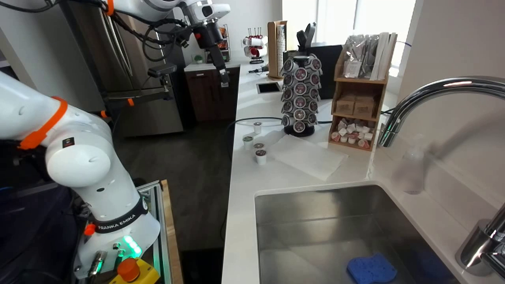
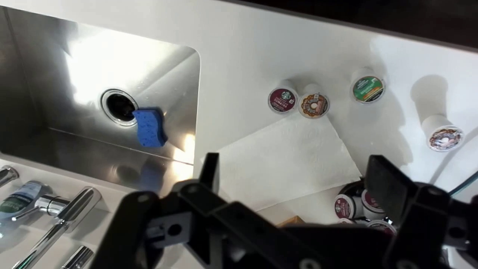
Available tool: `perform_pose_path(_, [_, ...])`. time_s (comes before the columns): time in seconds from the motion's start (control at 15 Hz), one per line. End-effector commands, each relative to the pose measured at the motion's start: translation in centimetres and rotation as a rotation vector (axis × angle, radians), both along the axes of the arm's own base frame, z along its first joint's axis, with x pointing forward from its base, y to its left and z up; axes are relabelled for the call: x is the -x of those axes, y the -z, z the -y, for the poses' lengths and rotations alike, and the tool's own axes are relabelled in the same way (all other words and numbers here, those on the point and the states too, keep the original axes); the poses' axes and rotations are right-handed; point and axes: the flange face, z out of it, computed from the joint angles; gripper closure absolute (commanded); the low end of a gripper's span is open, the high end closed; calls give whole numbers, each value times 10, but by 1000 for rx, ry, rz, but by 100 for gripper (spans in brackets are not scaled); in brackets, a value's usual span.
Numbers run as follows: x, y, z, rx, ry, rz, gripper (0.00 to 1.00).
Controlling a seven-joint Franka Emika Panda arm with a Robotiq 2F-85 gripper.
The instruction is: Slightly rotate the rack then place one of the small white containers in one of the empty slots closer to the bottom
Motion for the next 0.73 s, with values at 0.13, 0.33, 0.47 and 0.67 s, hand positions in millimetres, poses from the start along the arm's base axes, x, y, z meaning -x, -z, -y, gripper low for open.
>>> perform_pose_path(0.13, [-2, 11, -7, 13, -12, -21, 0])
perform_pose_path(0.33, [-4, 16, -7, 15, -11, -31, 0])
perform_pose_path(0.47, [-4, 15, -7, 15, -10, -31, 0])
perform_pose_path(0.67, [-4, 15, -7, 15, -10, -30, 0])
